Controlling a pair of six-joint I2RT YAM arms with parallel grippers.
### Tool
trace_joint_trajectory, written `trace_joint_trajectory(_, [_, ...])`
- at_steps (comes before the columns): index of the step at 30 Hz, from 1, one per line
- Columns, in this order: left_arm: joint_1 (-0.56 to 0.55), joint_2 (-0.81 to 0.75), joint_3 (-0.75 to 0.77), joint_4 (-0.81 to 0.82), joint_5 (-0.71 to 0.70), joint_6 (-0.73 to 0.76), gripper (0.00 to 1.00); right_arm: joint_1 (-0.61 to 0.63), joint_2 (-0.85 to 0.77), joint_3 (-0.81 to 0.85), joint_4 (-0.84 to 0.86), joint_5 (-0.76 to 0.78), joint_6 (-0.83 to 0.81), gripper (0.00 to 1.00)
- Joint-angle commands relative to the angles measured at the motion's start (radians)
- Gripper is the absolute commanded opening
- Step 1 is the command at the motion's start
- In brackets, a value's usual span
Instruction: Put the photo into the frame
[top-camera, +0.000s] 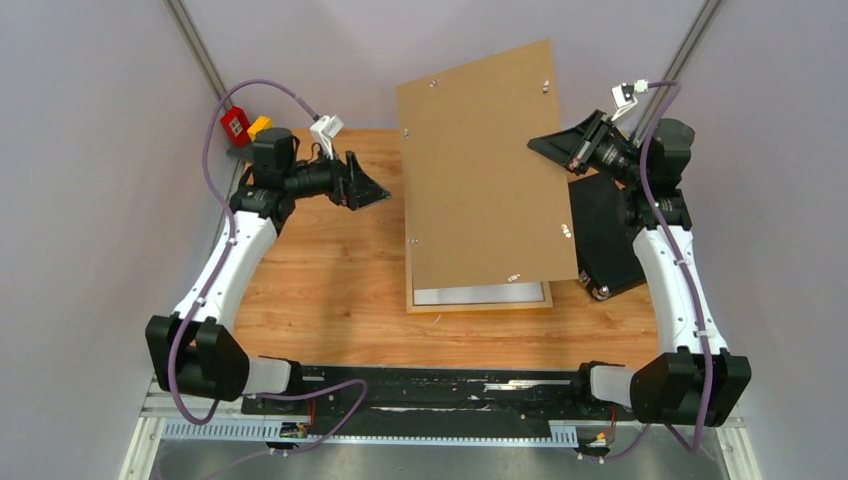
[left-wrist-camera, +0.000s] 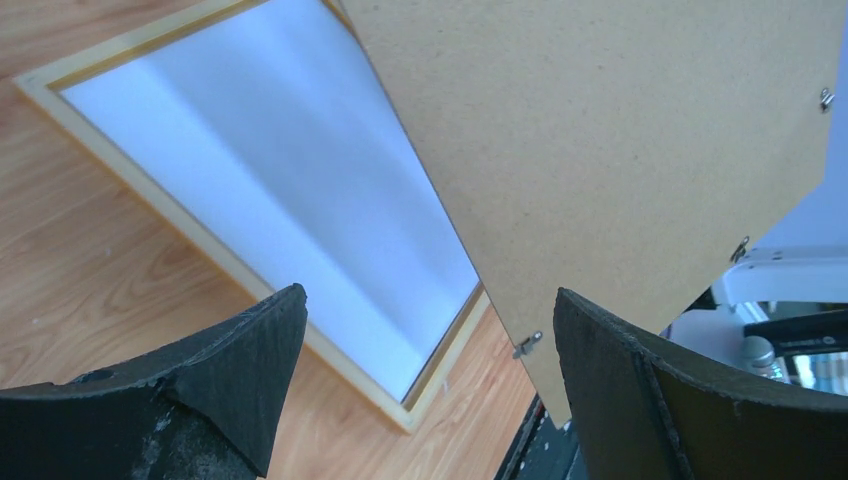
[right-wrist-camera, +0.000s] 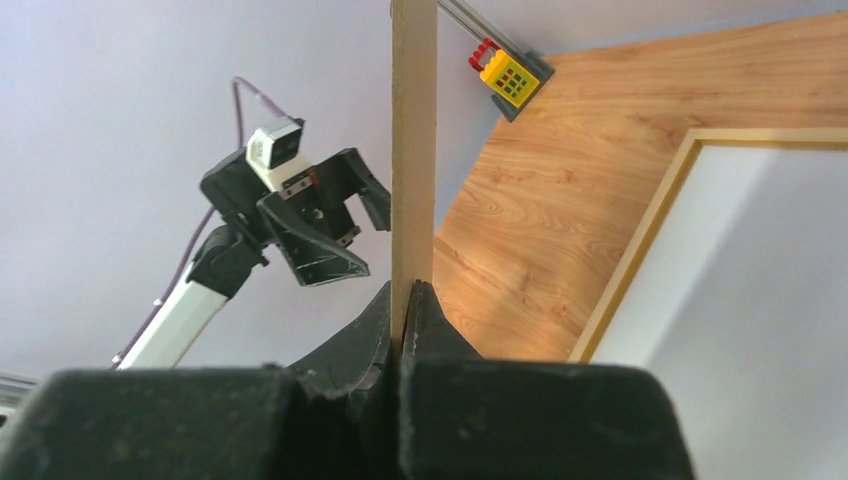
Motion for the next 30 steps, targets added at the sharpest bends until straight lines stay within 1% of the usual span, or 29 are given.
trace_joint_trajectory(1, [0.002, 0.030, -0.010, 0.252, 0.119, -0.185, 1.00, -0.029, -0.054, -0.021, 0.247, -0.086, 0.164, 0.00])
trace_joint_trajectory(6, [-0.023, 0.074, -0.025, 0.424, 0.167, -0.287, 1.00, -0.045, -0.063, -0.053, 0.316, -0.096, 0.212, 0.00])
trace_joint_trajectory(10, [-0.071, 0.106, -0.036, 0.512, 0.171, -0.347, 1.00, -0.055, -0.069, -0.084, 0.342, -0.089, 0.230, 0.00])
trace_joint_trajectory(16, [-0.107, 0.179, -0.034, 0.606, 0.179, -0.426, 0.99, -0.071, -0.078, -0.130, 0.390, -0.081, 0.260, 0.00])
trace_joint_trajectory(17, [-0.112, 0.196, -0.040, 0.626, 0.184, -0.440, 0.97, -0.074, -0.079, -0.138, 0.395, -0.078, 0.263, 0.00])
trace_joint_trajectory(21, [-0.126, 0.233, -0.083, 0.841, 0.199, -0.592, 0.90, -0.085, -0.083, -0.180, 0.430, -0.062, 0.281, 0.00])
trace_joint_trajectory(22, [-0.130, 0.236, -0.087, 0.858, 0.200, -0.624, 0.89, -0.088, -0.083, -0.196, 0.446, -0.058, 0.292, 0.00])
trace_joint_trajectory(25, [-0.149, 0.244, -0.096, 0.896, 0.201, -0.652, 0.85, -0.090, -0.078, -0.213, 0.459, -0.045, 0.294, 0.00])
trace_joint_trajectory(30, [-0.163, 0.244, -0.121, 0.963, 0.204, -0.720, 0.73, -0.090, -0.068, -0.240, 0.476, -0.023, 0.290, 0.00])
